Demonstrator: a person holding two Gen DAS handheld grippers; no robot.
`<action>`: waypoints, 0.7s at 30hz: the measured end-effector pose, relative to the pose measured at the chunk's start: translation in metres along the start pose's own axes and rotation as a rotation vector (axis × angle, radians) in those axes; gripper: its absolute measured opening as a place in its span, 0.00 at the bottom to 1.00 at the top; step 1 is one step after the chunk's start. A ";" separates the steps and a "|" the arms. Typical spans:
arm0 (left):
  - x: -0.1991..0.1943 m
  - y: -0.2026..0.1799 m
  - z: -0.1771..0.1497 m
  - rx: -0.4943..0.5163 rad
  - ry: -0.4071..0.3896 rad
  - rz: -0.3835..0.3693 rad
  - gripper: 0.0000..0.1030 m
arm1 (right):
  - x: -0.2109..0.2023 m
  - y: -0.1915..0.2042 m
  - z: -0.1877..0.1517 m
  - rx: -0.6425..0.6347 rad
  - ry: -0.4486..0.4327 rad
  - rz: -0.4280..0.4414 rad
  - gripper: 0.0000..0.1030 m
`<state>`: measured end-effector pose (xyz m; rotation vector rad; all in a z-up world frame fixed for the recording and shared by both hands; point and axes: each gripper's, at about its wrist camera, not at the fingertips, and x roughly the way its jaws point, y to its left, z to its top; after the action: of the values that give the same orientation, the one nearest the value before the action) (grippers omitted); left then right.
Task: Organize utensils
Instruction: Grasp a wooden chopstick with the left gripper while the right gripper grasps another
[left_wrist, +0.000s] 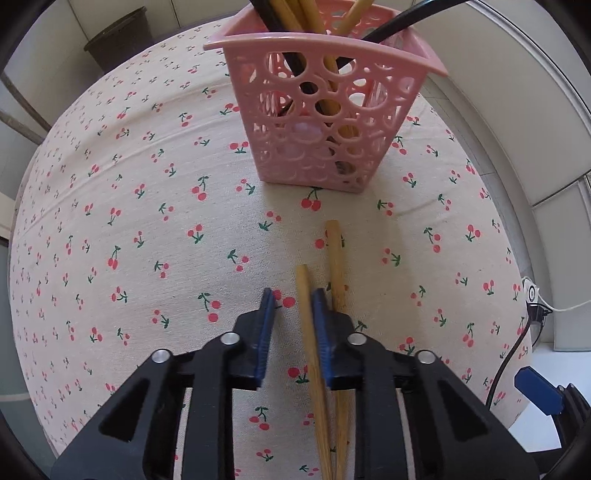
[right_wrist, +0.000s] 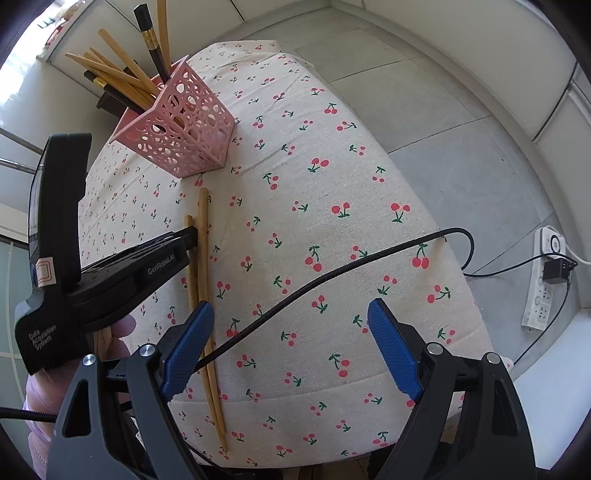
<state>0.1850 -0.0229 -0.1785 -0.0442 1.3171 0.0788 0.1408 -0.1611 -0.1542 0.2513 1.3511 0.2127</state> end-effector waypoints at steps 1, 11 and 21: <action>-0.004 0.000 -0.003 -0.002 -0.003 -0.001 0.10 | 0.000 0.001 0.000 -0.003 -0.001 -0.003 0.81; -0.025 0.060 -0.020 -0.081 -0.007 -0.062 0.06 | 0.008 0.019 0.014 -0.042 -0.024 -0.052 0.81; -0.060 0.123 -0.026 -0.179 -0.069 -0.086 0.07 | 0.041 0.079 0.045 -0.200 -0.048 -0.122 0.76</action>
<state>0.1349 0.0953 -0.1258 -0.2483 1.2345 0.1241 0.1932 -0.0761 -0.1597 0.0065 1.2828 0.2363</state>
